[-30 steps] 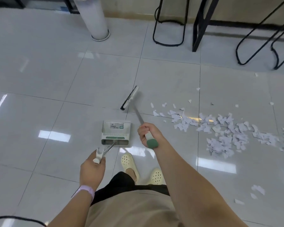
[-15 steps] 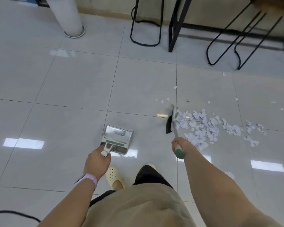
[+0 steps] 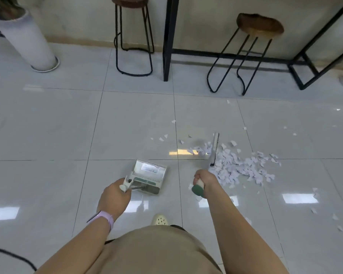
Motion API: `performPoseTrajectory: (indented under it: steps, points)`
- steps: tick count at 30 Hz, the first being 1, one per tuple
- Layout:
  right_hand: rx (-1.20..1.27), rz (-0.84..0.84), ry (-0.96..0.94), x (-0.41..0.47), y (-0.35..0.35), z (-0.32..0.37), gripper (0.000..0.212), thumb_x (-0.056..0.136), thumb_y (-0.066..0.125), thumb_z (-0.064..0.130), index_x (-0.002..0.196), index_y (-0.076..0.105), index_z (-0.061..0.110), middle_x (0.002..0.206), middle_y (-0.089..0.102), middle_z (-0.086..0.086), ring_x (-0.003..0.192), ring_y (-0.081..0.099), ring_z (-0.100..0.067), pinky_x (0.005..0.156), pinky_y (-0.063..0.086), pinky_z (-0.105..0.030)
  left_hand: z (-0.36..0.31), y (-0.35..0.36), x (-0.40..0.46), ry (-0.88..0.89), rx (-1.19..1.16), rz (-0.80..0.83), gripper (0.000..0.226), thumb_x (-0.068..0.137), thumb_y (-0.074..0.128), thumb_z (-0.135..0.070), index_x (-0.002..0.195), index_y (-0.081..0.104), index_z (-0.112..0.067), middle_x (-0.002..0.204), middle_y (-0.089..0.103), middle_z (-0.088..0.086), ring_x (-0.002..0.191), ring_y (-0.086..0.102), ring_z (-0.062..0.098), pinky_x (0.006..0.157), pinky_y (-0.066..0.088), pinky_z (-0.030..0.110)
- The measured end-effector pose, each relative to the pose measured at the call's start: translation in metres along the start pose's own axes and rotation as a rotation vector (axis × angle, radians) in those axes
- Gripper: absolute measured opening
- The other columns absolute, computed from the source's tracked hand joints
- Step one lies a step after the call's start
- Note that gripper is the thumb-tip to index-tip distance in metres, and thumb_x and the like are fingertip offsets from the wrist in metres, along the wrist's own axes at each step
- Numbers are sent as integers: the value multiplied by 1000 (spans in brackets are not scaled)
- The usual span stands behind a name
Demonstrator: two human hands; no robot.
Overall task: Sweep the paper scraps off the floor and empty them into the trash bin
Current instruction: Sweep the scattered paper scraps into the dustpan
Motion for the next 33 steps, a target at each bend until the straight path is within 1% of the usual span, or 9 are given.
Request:
performPoseTrajectory:
  steps: [2,5,10,15,17,21,25,29,33]
  points:
    - [52,78,-6,-3,5,17,7,81,50,-1,83,53,5,53,46,-5,38,43,-18,39,38,-20,-11,3,7,-4,-38,-20,10,90,63,-19,92,68,-27,61,61,-1,53,50,18,52,40,24]
    - [106,221,-10,-11,35,38,10,86,49,-3,82,52,6,48,42,-1,35,39,-13,36,34,-18,-22,2,13,-21,-73,-71,8,90,63,-18,91,70,-21,66,65,11,52,47,20,53,41,26]
    - [174,433,72,-20,97,59,22,91,47,-5,74,43,9,43,39,0,30,36,-9,32,33,-15,-35,-4,24,-33,-56,-116,14,90,60,-17,86,68,-28,60,61,-1,54,50,20,53,42,27]
    - [307,639,245,-26,161,80,17,97,42,0,82,48,4,44,37,2,29,37,-5,31,35,-12,-32,-16,36,-99,-123,-212,17,92,61,-16,92,67,-31,64,63,1,61,58,23,55,44,28]
    - [310,677,279,-23,184,88,16,97,41,0,83,44,8,44,36,2,29,36,-5,32,35,-11,-28,-25,47,-133,-166,-249,19,91,62,-13,97,67,-30,66,64,3,61,58,24,56,43,27]
    - [346,699,307,-2,218,107,18,93,43,-2,87,38,14,47,34,4,31,38,-6,33,36,-12,-30,-48,81,-167,-240,-328,21,92,62,-8,99,67,-28,69,64,6,61,55,23,58,42,25]
    - [431,639,312,40,221,129,15,92,47,-2,92,44,12,55,36,5,33,41,-7,33,39,-14,-40,-57,128,-176,-169,-260,21,91,63,-7,92,64,-28,70,64,2,63,55,21,59,40,22]
    - [428,495,279,95,175,150,22,84,55,-3,88,42,14,58,41,4,37,44,-9,35,40,-17,-47,-60,179,-185,-51,-174,18,87,63,-8,78,63,-24,66,64,3,63,57,27,55,41,27]
    - [485,323,311,128,98,146,27,79,63,-3,90,43,13,65,43,3,42,46,-9,40,41,-16,-69,-59,224,-189,-57,-131,13,87,64,-6,88,66,-19,72,66,4,70,60,31,61,42,28]
Point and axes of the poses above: each hand's wrist, its own x-axis towards the middle knuckle, its own y-axis out of the palm, z = x × y, the point moved 10 cm from there along x, towards the middle knuckle
